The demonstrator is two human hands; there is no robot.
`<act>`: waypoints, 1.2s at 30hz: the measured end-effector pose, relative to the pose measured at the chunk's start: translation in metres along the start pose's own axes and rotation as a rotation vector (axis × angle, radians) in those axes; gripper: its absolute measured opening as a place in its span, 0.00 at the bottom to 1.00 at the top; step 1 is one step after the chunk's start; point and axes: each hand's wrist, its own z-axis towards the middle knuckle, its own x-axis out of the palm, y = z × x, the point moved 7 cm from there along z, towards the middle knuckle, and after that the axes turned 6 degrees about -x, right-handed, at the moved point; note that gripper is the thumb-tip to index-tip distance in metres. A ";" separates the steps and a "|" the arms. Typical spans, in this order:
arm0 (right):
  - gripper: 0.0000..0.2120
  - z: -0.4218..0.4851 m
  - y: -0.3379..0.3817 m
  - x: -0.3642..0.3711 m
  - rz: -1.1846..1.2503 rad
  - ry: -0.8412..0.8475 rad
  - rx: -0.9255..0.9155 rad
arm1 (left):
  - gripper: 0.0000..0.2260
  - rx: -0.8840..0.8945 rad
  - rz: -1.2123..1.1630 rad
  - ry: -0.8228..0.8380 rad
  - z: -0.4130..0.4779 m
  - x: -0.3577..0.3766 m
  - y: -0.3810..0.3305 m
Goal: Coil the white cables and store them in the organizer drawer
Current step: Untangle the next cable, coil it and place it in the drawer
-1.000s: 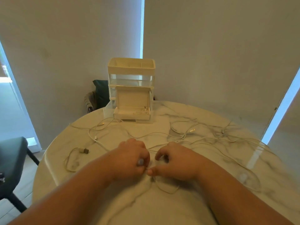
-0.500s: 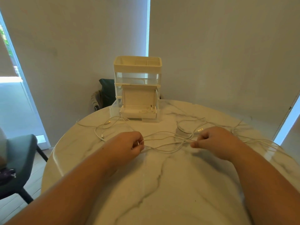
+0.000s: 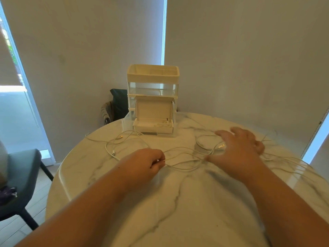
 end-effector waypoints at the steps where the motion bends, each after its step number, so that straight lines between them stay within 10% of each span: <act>1: 0.34 -0.008 0.027 -0.001 0.153 -0.059 -0.162 | 0.06 0.022 0.007 -0.023 0.000 0.002 -0.003; 4: 0.23 -0.027 0.083 0.019 0.426 -0.023 -0.518 | 0.12 0.128 0.000 -0.109 -0.003 0.000 -0.021; 8: 0.06 -0.015 0.084 0.025 0.467 -0.059 -0.562 | 0.10 0.132 -0.039 -0.223 -0.004 -0.011 -0.027; 28: 0.04 0.004 0.001 -0.011 0.624 -0.404 -0.195 | 0.07 -0.049 -0.208 -0.223 -0.005 -0.026 0.003; 36: 0.07 0.007 -0.001 0.003 0.619 -0.349 -0.125 | 0.06 -0.203 -1.056 -0.115 -0.009 -0.021 0.000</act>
